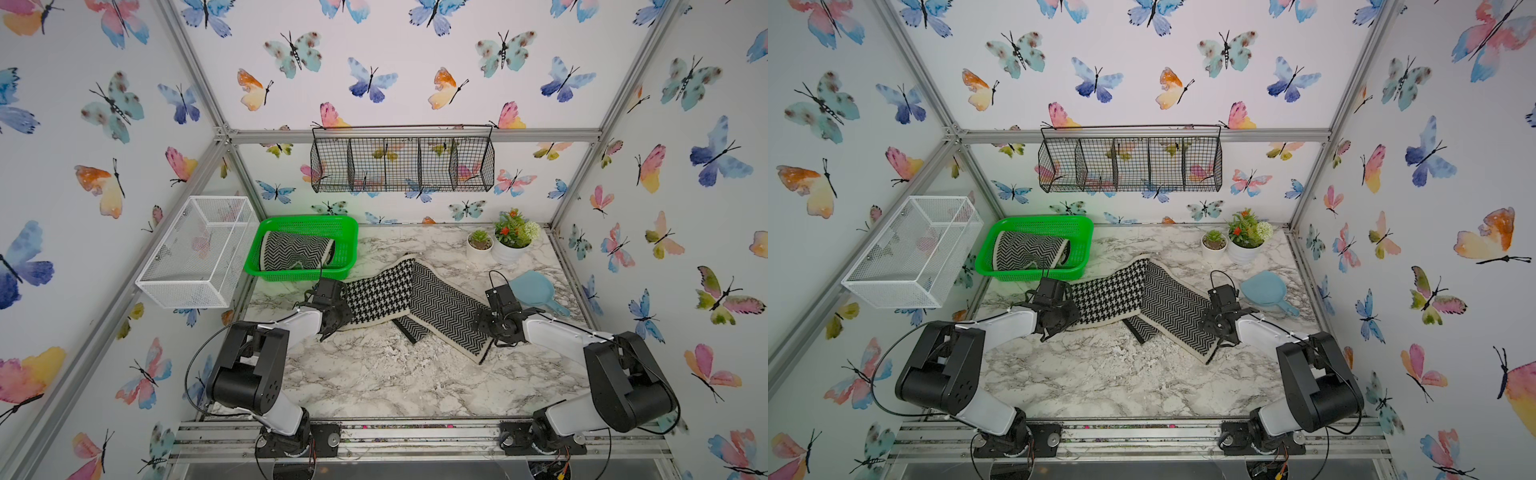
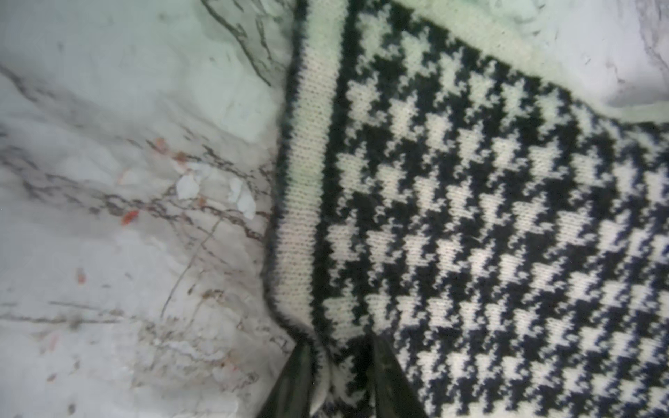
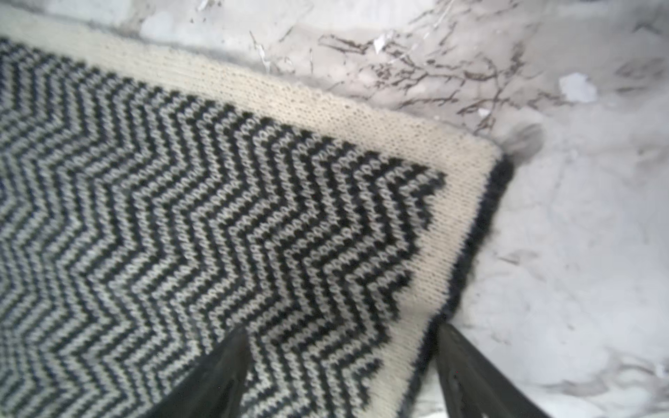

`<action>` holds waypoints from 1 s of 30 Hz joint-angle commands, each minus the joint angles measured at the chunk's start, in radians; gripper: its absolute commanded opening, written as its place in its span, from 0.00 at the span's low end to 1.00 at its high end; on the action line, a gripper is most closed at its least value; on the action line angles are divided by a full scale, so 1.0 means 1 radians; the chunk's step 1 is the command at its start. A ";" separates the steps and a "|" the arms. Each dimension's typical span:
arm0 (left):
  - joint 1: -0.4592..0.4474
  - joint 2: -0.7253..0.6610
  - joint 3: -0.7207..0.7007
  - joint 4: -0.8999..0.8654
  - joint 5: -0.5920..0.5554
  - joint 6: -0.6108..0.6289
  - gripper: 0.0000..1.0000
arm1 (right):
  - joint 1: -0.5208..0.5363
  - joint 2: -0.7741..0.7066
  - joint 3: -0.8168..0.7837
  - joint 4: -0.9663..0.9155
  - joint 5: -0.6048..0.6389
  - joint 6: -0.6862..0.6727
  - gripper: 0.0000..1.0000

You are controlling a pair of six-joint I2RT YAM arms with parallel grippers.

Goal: Roll up the scarf and place it into the basket
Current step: Flatten out the scarf at the center of the board.

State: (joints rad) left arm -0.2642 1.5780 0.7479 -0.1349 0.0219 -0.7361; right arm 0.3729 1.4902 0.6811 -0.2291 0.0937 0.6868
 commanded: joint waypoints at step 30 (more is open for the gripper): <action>0.003 -0.232 0.074 -0.211 -0.023 0.068 0.00 | -0.631 -0.294 0.216 -0.249 -0.457 -0.336 0.02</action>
State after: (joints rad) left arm -0.2638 1.3949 0.7948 -0.2577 0.0532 -0.6907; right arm -0.1940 1.2358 0.8326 -0.4057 -0.2638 0.4141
